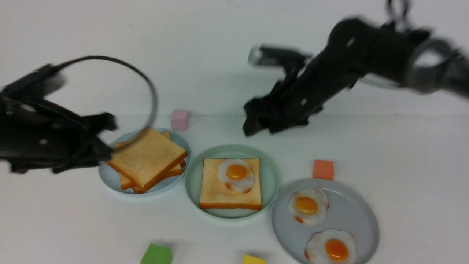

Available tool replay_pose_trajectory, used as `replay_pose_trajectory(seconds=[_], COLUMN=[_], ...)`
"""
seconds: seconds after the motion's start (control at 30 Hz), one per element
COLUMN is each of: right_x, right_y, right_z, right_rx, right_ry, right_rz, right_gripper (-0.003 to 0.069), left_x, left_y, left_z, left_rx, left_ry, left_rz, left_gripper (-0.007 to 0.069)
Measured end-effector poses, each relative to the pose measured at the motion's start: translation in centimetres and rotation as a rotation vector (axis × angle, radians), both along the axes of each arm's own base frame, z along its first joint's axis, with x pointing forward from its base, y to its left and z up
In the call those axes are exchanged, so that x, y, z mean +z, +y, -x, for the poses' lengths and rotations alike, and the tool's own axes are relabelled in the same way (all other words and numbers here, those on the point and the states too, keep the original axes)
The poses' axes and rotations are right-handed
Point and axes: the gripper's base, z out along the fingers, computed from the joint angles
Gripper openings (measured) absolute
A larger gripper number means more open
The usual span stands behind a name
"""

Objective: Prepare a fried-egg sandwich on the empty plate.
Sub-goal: Use the left arm to grab a slice of bread

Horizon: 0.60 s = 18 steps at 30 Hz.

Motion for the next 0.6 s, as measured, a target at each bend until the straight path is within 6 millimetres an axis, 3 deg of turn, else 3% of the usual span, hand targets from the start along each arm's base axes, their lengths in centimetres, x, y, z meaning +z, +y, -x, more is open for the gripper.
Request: replay_pose_trajectory(seconds=[0.03, 0.07, 0.13, 0.23, 0.33, 0.6], right_x=[0.4, 3.1, 5.9, 8.0, 8.2, 6.8], right_y=[-0.1, -0.8, -1.5, -2.4, -3.2, -4.2], right_z=[0.2, 1.9, 4.0, 6.7, 8.8, 11.6], right_rx=[0.002, 0.021, 0.043, 0.061, 0.082, 0.099], right_ry=[-0.006, -0.037, -0.060, -0.072, -0.076, -0.055], right_rz=[0.000, -0.009, -0.026, -0.062, -0.080, -0.088], right_gripper=[0.0478, 0.0478, 0.0478, 0.0478, 0.0478, 0.0479], left_x=[-0.2, -0.8, -1.8, -3.3, -4.7, -9.5], left_y=[0.4, 1.8, 2.9, 3.9, 4.3, 4.8], left_z=[-0.1, -0.6, -1.5, -3.4, -5.5, -9.3], left_rx=[0.021, 0.084, 0.117, 0.116, 0.104, 0.105], left_ry=[0.007, 0.026, 0.045, 0.060, 0.063, 0.135], left_rz=[0.013, 0.057, 0.108, 0.165, 0.202, 0.241], left_gripper=[0.0186, 0.0213, 0.0256, 0.0340, 0.0406, 0.0434])
